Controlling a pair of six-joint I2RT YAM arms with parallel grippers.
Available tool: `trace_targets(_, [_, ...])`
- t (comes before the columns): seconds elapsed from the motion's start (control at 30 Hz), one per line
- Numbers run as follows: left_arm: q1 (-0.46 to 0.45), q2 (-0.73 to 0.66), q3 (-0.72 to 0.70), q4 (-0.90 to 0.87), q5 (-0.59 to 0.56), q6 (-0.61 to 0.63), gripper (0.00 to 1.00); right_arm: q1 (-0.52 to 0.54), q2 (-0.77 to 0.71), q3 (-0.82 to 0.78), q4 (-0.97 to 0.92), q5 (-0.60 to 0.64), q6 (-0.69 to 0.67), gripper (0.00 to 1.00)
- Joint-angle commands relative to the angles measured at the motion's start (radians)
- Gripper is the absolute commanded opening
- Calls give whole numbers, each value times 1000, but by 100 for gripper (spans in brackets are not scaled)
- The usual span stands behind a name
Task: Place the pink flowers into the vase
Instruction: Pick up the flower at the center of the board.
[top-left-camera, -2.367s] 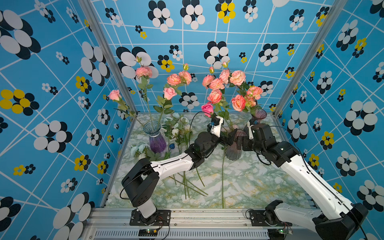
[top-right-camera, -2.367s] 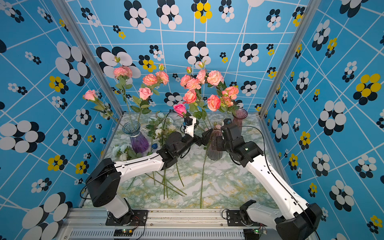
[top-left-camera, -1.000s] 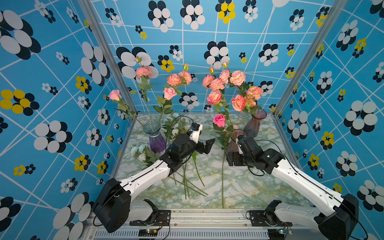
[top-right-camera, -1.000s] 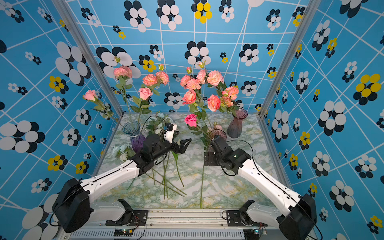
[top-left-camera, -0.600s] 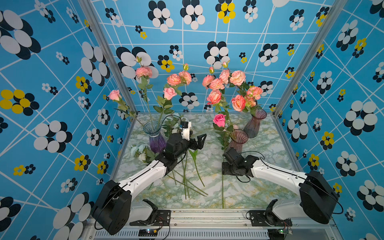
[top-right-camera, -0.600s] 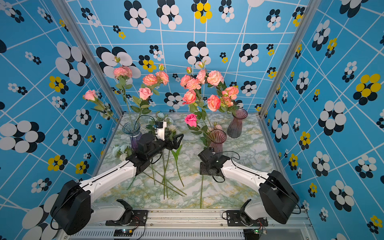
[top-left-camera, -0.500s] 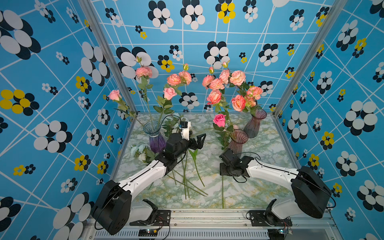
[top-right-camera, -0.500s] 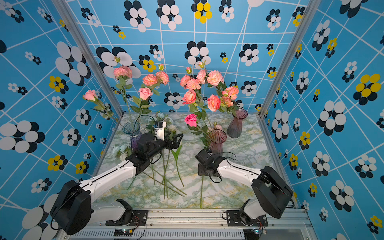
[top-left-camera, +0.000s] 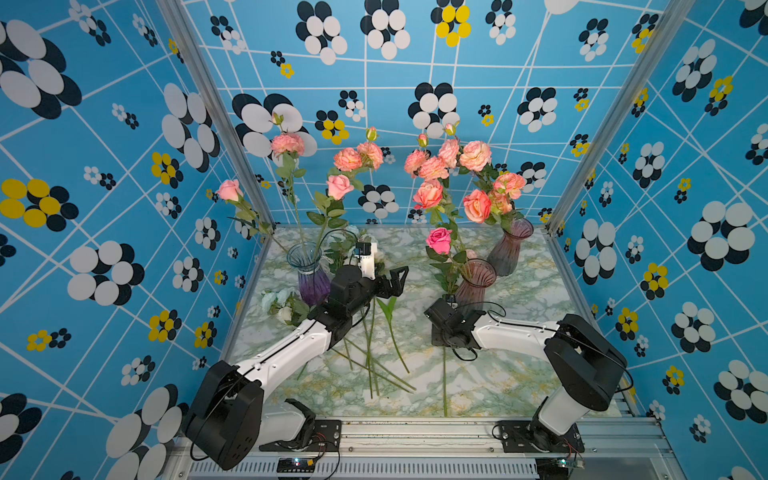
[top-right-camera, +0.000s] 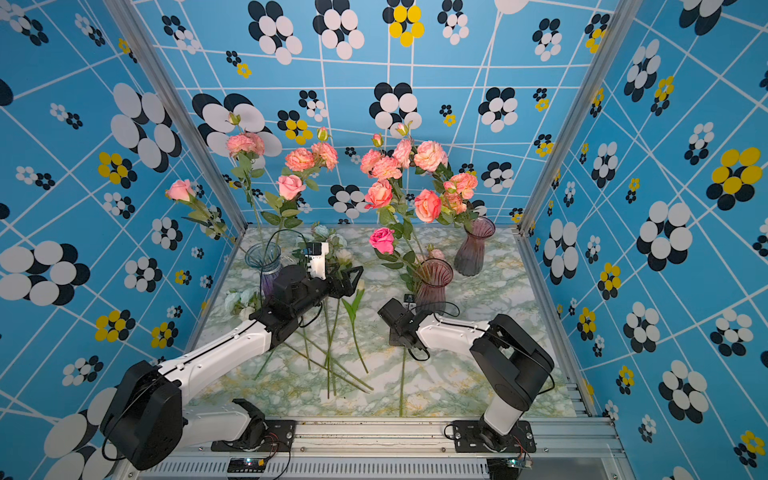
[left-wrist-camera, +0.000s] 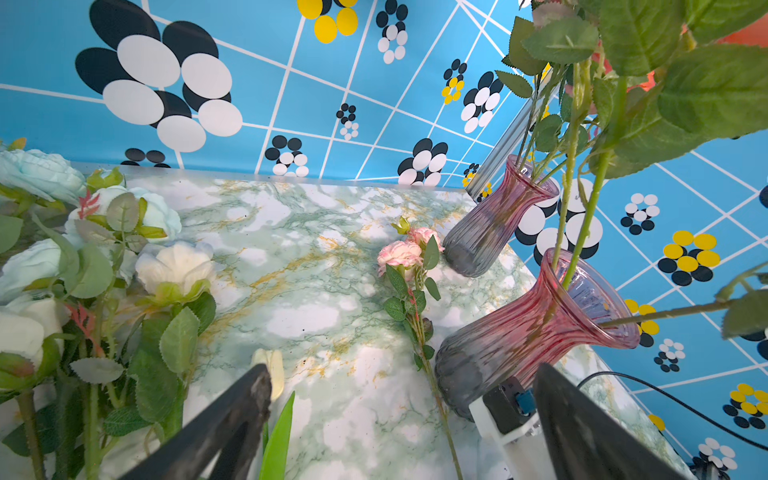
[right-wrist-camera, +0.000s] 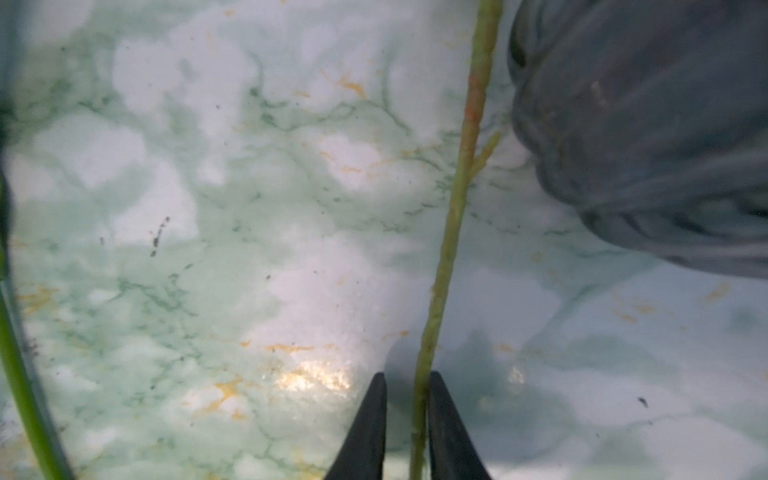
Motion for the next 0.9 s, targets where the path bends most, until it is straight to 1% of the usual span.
trace_targets(0.0, [15,15,22,-1,46,-43,99,7,29,20,-63,52,-22,8])
trace_targets(0.03, [17,23,24,-3,55,-50,100,6,23,33,-78,62,-37,3])
trace_targets(0.07, [18,31,26,-7,61,-62,100,8,13,46,-93,73,-56,0])
trace_targets(0.13, [27,54,38,-24,88,-94,100,7,-16,67,-110,88,-97,0])
trace_targets(0.2, [46,92,47,-8,164,-153,100,8,-58,77,-108,88,-148,0])
trace_targets(0.43, [61,228,62,142,385,-339,98,8,-183,117,-74,29,-292,0])
trace_targets(0.57, [59,330,65,326,488,-479,93,7,-213,150,-58,-22,-347,0])
trace_targets(0.67, [53,378,74,397,519,-521,90,9,-214,174,-58,-44,-374,0])
trace_targets(0.87, [46,423,94,414,506,-524,84,35,-229,180,-24,-99,-420,0])
